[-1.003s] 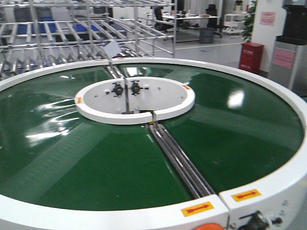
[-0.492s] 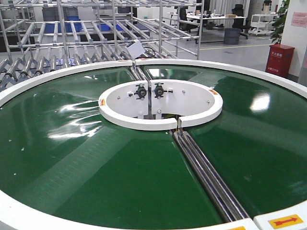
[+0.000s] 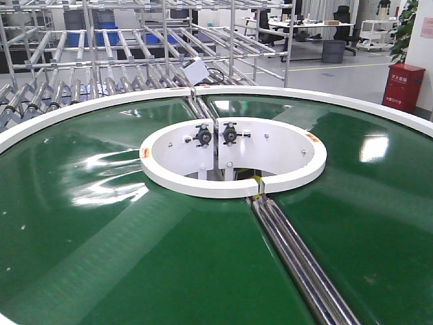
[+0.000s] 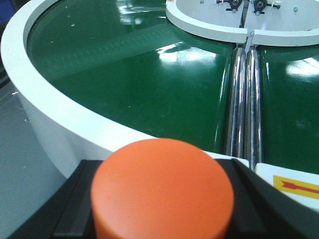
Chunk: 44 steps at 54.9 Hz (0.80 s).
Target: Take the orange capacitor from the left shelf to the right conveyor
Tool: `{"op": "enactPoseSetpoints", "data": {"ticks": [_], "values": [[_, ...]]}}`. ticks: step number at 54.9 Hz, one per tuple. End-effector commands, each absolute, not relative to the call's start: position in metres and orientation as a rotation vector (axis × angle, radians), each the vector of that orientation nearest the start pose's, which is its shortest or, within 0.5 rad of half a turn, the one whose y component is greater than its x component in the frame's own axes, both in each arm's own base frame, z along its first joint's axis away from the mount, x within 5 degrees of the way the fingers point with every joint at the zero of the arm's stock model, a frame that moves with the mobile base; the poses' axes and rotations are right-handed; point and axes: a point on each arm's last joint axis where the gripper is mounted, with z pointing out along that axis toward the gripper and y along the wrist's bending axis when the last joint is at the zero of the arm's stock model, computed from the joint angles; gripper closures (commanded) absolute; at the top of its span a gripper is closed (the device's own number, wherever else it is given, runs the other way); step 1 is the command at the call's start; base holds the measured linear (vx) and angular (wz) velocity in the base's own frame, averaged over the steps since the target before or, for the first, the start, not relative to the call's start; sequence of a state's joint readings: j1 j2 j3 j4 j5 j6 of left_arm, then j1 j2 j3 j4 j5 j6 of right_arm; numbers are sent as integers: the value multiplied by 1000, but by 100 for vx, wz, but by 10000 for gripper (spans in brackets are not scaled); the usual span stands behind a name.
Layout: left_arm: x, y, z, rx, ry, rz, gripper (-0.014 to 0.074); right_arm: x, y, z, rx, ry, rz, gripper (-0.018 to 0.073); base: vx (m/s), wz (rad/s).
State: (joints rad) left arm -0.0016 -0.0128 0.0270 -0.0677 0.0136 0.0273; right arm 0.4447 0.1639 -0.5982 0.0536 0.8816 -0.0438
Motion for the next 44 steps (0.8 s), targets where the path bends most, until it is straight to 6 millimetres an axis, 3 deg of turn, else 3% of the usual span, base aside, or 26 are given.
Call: {"op": "enactPoseSetpoints", "data": {"ticks": [1, 44], "values": [[56, 0, 201, -35, 1451, -41, 603, 19, 12, 334, -436, 1799, 331, 350, 15, -3], [56, 0, 201, -35, 1451, -41, 603, 19, 12, 334, -436, 1799, 331, 350, 8, -2]]}}
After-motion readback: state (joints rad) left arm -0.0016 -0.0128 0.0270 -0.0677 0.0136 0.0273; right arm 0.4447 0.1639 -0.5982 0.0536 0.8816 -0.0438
